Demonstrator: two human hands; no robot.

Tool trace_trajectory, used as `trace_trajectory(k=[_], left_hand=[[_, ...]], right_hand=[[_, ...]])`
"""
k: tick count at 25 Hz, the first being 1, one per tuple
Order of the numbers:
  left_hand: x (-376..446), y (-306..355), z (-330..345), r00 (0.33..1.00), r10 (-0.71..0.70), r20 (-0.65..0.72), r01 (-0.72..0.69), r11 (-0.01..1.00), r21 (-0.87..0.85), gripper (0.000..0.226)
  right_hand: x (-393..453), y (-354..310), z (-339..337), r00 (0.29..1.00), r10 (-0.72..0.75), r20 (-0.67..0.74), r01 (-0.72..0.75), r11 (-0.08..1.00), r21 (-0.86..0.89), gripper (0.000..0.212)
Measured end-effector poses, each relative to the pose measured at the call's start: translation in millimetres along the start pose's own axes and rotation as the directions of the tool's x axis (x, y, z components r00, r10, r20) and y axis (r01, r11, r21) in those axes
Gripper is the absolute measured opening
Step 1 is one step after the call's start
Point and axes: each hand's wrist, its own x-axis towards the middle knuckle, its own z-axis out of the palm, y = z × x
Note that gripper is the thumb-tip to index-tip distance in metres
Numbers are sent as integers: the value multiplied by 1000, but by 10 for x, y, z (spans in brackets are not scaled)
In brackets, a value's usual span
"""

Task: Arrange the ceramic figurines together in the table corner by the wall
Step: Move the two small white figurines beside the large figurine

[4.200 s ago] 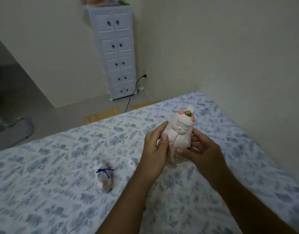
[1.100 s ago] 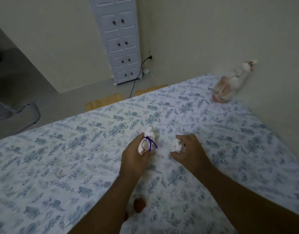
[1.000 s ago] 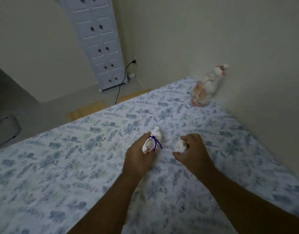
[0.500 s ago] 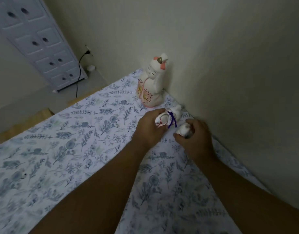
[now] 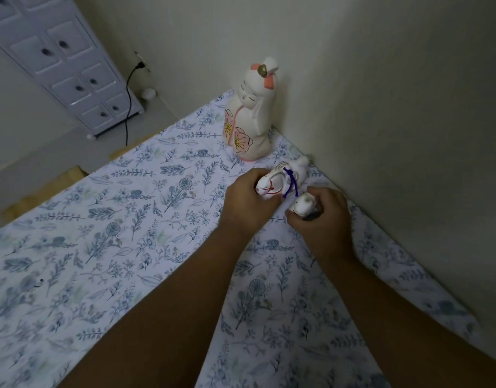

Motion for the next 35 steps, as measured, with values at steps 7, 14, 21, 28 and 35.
trace_trajectory(k=[7, 14, 21, 28, 35], left_hand=[[-33, 25, 14, 997, -75, -14, 74, 997, -32, 35], [-48, 44, 28, 996, -82, -30, 81, 996, -36, 30], [-49, 53, 31, 994, -107, -14, 107, 994, -3, 39], [-812, 51, -399, 978, -208, 1, 206, 971, 118, 66], [-2714, -95, -1517, 962, -211, -176, 262, 895, 362, 59]], right_hand=[[-169, -61, -43, 998, 51, 23, -51, 999, 3, 51], [-244, -33, -40, 996, 84, 34, -84, 996, -1, 54], [-288, -60, -22, 995, 102, -2, -102, 994, -50, 62], [-525, -348, -194, 994, 56, 97, -47, 994, -94, 82], [-1783, -1392, -198, 869, -120, 481, 256, 939, -229, 65]])
